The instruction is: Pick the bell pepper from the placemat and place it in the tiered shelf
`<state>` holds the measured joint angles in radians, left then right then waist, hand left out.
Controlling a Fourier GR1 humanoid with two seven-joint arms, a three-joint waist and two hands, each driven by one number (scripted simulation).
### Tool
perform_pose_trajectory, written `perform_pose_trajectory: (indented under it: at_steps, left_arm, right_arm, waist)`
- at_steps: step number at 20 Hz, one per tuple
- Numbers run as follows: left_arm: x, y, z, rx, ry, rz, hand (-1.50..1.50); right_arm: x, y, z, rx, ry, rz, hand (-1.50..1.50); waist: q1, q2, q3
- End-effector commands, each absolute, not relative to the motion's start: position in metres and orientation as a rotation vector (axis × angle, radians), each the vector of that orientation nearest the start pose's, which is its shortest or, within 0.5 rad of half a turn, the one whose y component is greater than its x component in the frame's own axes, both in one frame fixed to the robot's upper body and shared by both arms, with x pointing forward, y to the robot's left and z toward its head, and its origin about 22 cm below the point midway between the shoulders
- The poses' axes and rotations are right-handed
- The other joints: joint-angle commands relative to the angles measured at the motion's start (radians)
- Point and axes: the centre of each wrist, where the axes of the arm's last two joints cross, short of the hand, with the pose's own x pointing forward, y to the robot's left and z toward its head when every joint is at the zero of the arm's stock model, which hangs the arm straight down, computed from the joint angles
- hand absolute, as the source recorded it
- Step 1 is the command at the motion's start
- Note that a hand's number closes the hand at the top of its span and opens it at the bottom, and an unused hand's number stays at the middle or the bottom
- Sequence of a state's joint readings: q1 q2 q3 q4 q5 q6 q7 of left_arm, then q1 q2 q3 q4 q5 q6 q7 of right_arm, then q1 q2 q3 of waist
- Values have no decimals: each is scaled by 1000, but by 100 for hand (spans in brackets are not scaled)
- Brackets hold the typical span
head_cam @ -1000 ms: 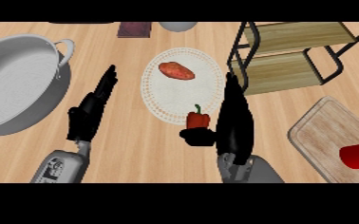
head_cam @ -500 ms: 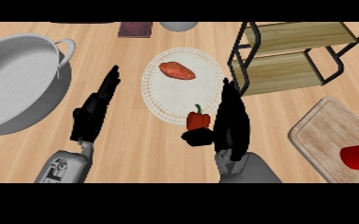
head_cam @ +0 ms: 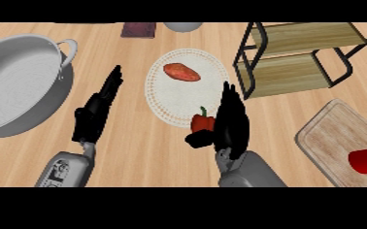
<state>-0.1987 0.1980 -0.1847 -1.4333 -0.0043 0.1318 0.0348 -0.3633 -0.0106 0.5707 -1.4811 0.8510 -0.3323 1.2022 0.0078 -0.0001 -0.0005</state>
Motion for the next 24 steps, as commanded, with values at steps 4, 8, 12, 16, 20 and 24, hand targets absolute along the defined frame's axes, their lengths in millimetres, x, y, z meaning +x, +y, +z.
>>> perform_pose_trajectory:
  at_steps: [4,8,12,16,20,24]
  left_arm:
    - [276,230,22,97,-1577,-259,0]
    - [300,228,19,119,-1573,-254,0]
    - [286,223,18,115,-1565,-258,0]
    - [277,229,17,96,-1573,-256,0]
    - [271,222,23,106,-1565,-267,0]
    - [267,217,14,96,-1571,-261,0]
  right_arm:
    - [281,-70,53,-786,-844,291,-150]
    - [272,-68,41,-797,-848,305,-150]
    - [269,-55,40,-775,-838,326,-150]
    - [278,-60,28,-757,-834,317,-150]
    - [280,-53,26,-747,-828,360,150]
    - [256,-43,0,-785,-810,471,150]
  waist:
    - [3,-1,0]
    - [-8,2,0]
    - [1,0,0]
    - [3,1,0]
    - [5,0,1]
    - [2,-1,0]
